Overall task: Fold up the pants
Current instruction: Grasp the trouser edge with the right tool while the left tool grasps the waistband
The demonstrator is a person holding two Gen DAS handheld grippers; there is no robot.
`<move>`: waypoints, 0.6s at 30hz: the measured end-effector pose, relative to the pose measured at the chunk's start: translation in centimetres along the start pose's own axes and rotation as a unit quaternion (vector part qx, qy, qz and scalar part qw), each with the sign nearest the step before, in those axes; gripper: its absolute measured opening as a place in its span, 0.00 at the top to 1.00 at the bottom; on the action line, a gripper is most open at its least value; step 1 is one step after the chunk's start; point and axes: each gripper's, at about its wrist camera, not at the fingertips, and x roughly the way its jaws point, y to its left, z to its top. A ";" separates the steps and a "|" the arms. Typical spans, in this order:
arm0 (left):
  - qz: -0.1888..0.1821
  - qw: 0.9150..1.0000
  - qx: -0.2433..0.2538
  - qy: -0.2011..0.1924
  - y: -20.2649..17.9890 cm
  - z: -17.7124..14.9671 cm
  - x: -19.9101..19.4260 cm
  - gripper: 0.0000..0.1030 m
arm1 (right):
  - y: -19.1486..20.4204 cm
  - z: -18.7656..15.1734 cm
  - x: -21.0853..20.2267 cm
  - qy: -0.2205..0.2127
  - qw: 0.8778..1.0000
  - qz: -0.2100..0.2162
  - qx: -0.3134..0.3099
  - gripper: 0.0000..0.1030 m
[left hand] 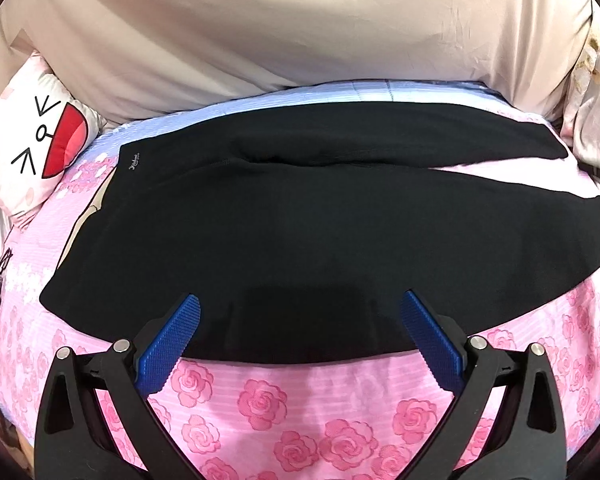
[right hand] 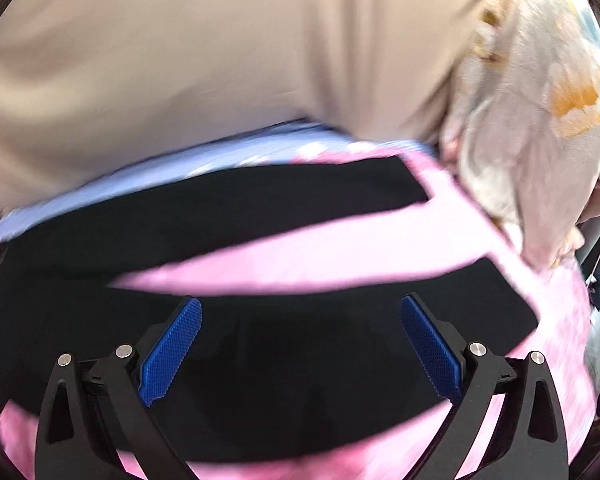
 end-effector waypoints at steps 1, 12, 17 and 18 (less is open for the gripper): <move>-0.004 1.000 0.001 0.005 0.1 0.1 0.2 0.04 | -2.2 1.6 1.6 0.001 1.000 0.002 0.016 0.05; -0.063 0.997 -0.047 -0.001 1.9 2.5 2.1 0.04 | -12.9 11.8 18.3 0.062 0.995 -0.016 0.075 0.05; -0.038 0.996 -0.083 -0.011 3.9 3.8 3.5 0.04 | -13.5 12.7 23.7 0.090 0.993 -0.008 0.079 0.06; -0.029 0.997 -0.077 -0.002 4.1 4.1 3.9 0.04 | -13.4 12.7 24.2 0.093 0.993 -0.007 0.078 0.06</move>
